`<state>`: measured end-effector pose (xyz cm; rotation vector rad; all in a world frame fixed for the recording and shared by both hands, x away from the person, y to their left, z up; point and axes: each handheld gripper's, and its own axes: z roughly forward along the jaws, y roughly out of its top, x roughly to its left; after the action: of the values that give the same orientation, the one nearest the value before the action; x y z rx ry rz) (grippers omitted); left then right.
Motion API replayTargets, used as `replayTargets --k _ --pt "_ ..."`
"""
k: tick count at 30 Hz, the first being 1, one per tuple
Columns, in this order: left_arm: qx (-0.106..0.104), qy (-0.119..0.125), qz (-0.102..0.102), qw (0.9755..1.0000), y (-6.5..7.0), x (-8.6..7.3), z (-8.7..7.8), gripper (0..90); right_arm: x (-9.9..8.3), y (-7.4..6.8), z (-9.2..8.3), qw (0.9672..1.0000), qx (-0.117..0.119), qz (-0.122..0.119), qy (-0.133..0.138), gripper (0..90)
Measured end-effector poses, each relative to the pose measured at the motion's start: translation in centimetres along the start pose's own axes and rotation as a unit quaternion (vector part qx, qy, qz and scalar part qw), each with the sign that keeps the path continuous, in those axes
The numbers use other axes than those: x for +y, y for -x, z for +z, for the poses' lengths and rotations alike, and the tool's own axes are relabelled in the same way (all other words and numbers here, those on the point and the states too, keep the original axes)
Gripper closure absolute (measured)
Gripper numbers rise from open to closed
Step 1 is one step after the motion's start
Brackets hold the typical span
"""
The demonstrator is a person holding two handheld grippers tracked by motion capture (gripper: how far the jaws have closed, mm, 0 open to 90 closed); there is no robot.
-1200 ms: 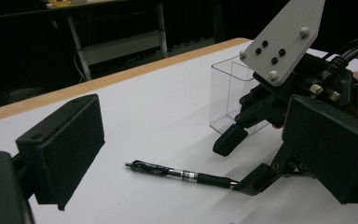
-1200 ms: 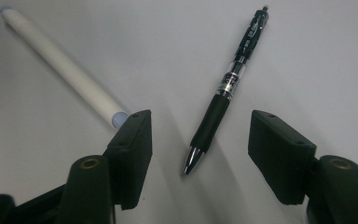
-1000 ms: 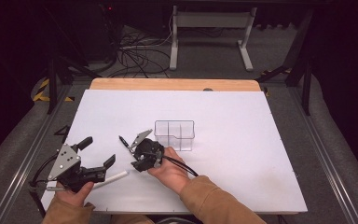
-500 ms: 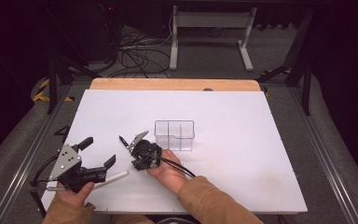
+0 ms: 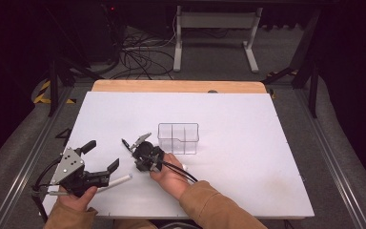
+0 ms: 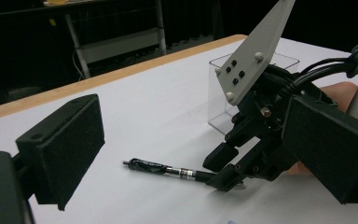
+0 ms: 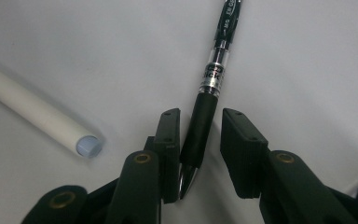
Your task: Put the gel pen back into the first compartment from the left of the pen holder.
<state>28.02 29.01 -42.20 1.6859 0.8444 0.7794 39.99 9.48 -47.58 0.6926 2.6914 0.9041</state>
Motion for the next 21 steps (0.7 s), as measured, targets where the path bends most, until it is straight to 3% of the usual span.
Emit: replayTargets --k 10,15,21 --pt "-0.001 0.000 -0.003 1.0000 0.07 -0.04 0.02 6.3 0.08 -0.28 0.03 0.9995 -0.016 0.026 0.000 73.5" --pt "-0.001 0.000 -0.002 1.0000 0.06 -0.04 0.04 6.3 0.11 -0.85 0.06 0.9991 -0.033 0.027 0.000 77.6" --pt "0.000 0.000 -0.001 1.0000 0.06 -0.03 0.04 6.3 0.15 -0.82 0.08 0.9987 -0.033 0.039 0.000 80.0"
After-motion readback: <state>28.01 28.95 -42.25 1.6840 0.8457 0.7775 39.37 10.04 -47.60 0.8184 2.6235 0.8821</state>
